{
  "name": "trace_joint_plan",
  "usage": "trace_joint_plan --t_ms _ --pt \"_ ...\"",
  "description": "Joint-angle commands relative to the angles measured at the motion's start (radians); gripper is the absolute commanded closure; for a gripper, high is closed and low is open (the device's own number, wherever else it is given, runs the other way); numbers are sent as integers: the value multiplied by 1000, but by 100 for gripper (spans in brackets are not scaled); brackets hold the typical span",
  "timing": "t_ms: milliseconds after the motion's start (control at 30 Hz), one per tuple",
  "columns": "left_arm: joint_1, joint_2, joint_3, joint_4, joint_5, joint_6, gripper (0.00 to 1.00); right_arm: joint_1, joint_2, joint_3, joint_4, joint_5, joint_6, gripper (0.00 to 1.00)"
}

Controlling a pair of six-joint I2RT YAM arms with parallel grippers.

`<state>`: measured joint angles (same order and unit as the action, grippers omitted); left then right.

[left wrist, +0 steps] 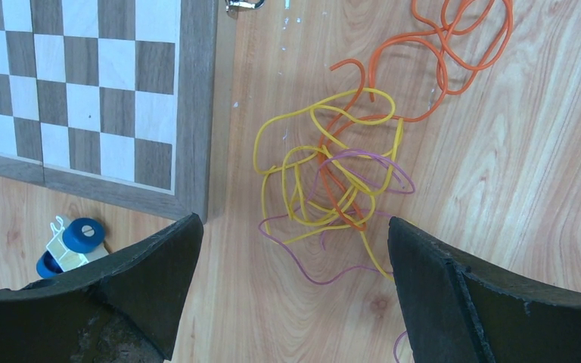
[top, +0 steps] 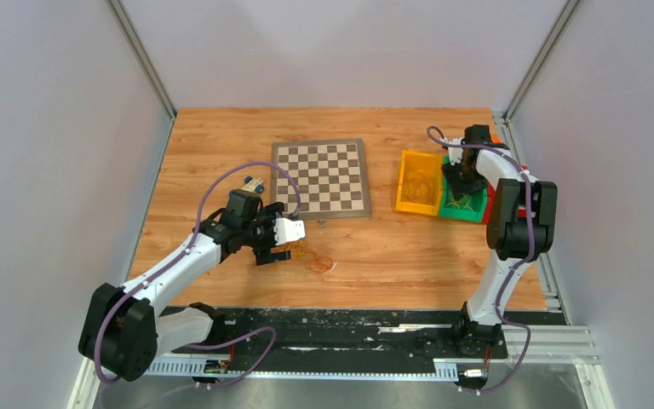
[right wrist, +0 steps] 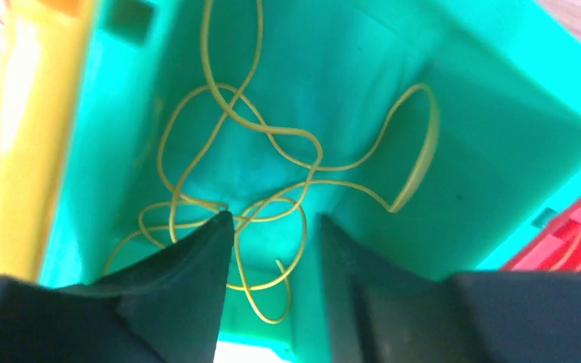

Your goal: Untangle the cables

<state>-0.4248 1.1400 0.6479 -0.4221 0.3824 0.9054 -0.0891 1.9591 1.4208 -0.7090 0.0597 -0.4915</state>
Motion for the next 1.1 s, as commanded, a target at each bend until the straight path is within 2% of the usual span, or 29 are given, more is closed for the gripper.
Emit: trace_joint_plan --t_ms 0,267,400,500,567,667,833,867,933,1067 --pt "8 -23 21 9 24 -7 0 0 -121 72 -52 -134 15 43" --pt "18 13 47 -49 60 2 0 0 -259 187 -204 -293 -34 25" --pt "18 115 99 -98 100 13 2 9 -315 188 -270 -477 -30 12" --pt "13 229 155 -135 137 -15 13 39 -352 167 -296 -657 -11 5" --pt "1 292 200 -151 156 -24 25 74 -368 143 -299 -763 18 3" --pt "-30 345 258 -157 167 -26 54 161 -367 99 -291 -873 60 0" --pt "-119 318 303 -124 277 -79 86 234 -341 -2 -204 -963 145 0" --pt "-122 291 311 -111 300 -122 96 245 -335 -16 -187 -970 160 1" --pt "-118 244 315 -77 356 -174 100 275 -332 -50 -153 -968 180 2" --pt "-43 164 301 -98 402 -182 100 399 -336 -127 -49 -925 239 4"
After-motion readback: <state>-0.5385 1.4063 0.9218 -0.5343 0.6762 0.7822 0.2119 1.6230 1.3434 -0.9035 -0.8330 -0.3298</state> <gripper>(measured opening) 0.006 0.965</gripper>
